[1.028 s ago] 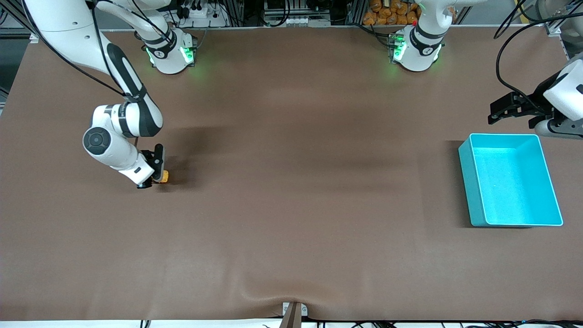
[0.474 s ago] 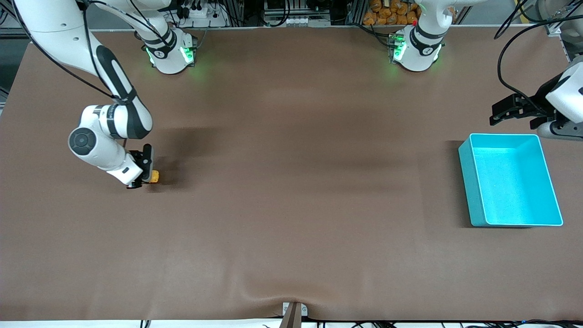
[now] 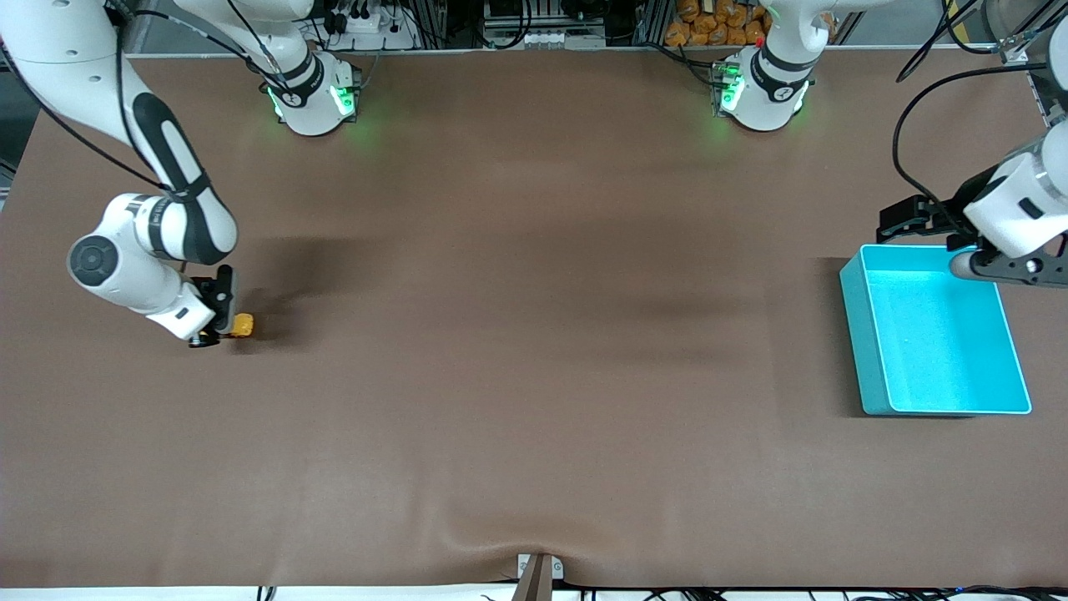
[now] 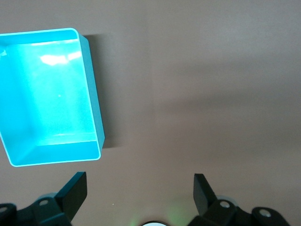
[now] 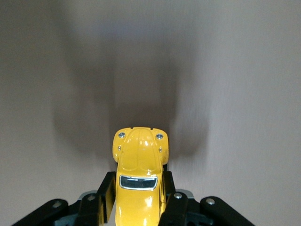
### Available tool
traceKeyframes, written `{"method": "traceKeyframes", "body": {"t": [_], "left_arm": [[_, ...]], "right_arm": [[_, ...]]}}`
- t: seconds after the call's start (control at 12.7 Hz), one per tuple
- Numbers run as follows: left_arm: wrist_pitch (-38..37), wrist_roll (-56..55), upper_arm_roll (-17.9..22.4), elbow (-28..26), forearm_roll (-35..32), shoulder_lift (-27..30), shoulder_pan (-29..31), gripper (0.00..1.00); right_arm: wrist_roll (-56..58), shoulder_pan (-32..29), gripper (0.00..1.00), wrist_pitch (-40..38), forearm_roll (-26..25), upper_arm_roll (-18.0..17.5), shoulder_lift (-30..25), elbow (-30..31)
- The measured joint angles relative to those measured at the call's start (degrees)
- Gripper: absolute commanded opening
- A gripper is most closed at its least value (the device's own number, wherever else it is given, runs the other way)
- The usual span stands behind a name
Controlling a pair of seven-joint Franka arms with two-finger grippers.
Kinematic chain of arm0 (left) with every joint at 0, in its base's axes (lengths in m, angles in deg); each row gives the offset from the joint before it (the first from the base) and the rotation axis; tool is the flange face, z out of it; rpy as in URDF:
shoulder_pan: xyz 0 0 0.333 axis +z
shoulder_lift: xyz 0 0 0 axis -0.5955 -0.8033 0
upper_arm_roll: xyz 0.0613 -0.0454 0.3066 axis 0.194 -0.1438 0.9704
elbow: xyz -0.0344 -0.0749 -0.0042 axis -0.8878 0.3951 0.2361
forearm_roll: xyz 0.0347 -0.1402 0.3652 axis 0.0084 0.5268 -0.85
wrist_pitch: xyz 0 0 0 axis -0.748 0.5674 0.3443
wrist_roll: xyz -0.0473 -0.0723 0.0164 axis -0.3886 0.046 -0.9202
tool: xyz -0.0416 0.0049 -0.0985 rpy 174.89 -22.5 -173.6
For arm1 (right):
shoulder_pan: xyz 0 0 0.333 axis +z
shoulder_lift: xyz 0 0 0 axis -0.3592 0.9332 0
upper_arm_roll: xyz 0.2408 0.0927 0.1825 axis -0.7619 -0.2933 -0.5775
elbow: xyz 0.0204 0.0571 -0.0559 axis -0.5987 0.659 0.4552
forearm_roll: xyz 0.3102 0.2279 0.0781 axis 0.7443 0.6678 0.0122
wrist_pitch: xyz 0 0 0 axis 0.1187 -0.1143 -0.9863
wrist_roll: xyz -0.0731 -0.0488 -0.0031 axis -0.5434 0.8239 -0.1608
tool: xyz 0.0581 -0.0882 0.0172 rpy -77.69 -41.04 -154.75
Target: Wind and store yellow beetle car
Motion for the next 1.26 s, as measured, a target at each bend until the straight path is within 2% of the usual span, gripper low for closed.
{"method": "traceKeyframes", "body": {"t": [0.63, 0.71, 0.79, 0.87, 1.03, 1.26], "left_arm": [[0.0, 0.0, -0.3, 0.0, 0.0, -0.1, -0.1, 1.00], [0.0, 0.0, -0.3, 0.0, 0.0, -0.1, -0.1, 1.00], [0.0, 0.0, -0.3, 0.0, 0.0, -0.1, -0.1, 1.00], [0.0, 0.0, -0.3, 0.0, 0.0, -0.1, -0.1, 1.00], [0.0, 0.0, -0.3, 0.0, 0.0, -0.1, -0.1, 1.00], [0.0, 0.0, -0.3, 0.1, 0.0, -0.1, -0.1, 1.00]], "right_arm": [[12.3, -11.3, 0.38, 0.3, 0.0, -0.1, 3.4, -5.4], [13.7, -12.6, 0.46, 0.1, 0.0, -0.1, 4.1, -6.5], [15.0, -13.7, 0.68, -0.1, 0.0, -0.1, 4.7, -7.6], [15.7, -14.5, 0.98, -0.4, 0.0, -0.1, 5.3, -8.5], [15.8, -15.3, 1.00, -5.6, 0.0, -0.1, 7.4, -11.1], [15.7, -15.3, 1.00, -17.1, 0.0, -0.1, 9.4, -20.3]]}}
